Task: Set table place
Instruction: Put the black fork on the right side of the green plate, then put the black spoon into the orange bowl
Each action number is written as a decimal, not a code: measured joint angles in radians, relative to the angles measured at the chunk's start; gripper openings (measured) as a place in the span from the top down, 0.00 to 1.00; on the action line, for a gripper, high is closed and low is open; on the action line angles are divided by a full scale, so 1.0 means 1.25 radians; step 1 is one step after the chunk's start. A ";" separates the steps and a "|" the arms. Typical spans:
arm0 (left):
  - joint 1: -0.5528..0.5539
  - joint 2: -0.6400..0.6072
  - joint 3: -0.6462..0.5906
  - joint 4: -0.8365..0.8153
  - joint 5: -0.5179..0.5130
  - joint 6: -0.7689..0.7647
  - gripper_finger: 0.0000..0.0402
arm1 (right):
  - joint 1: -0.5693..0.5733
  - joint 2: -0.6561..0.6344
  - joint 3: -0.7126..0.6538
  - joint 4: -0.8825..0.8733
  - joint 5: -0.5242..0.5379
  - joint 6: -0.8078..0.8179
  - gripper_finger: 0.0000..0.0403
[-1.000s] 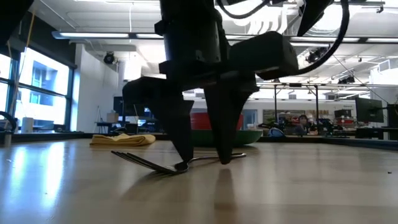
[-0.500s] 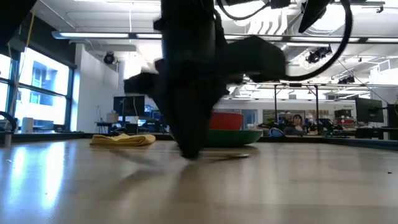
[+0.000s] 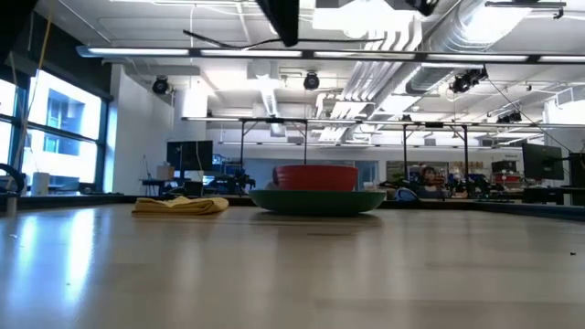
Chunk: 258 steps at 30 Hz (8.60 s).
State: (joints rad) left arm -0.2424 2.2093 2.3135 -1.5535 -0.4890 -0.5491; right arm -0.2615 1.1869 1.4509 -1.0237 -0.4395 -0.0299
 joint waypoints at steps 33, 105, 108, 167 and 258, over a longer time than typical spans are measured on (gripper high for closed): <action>-0.016 0.002 -0.004 -0.014 -0.022 0.161 1.00 | 0.085 0.516 0.064 -0.053 -0.469 -0.094 0.73; 0.362 -0.396 -0.028 -0.014 -0.441 0.169 0.58 | -0.006 0.200 -0.927 1.076 0.426 1.116 1.00; 0.361 -0.396 -0.028 -0.014 -0.439 0.170 0.58 | -0.006 0.198 -0.926 1.072 0.429 1.120 1.00; 0.361 -0.396 -0.028 -0.014 -0.371 0.178 0.58 | 0.052 0.271 -0.661 0.652 0.411 0.855 1.00; 0.211 -0.433 -0.150 -0.014 -0.277 0.116 0.58 | 0.478 0.107 -0.074 -0.353 0.206 0.644 1.00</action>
State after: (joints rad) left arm 0.0208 1.6685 2.1262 -1.5711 -0.8357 -0.4045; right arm 0.3358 1.3211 1.3586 -1.4655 -0.1822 0.7746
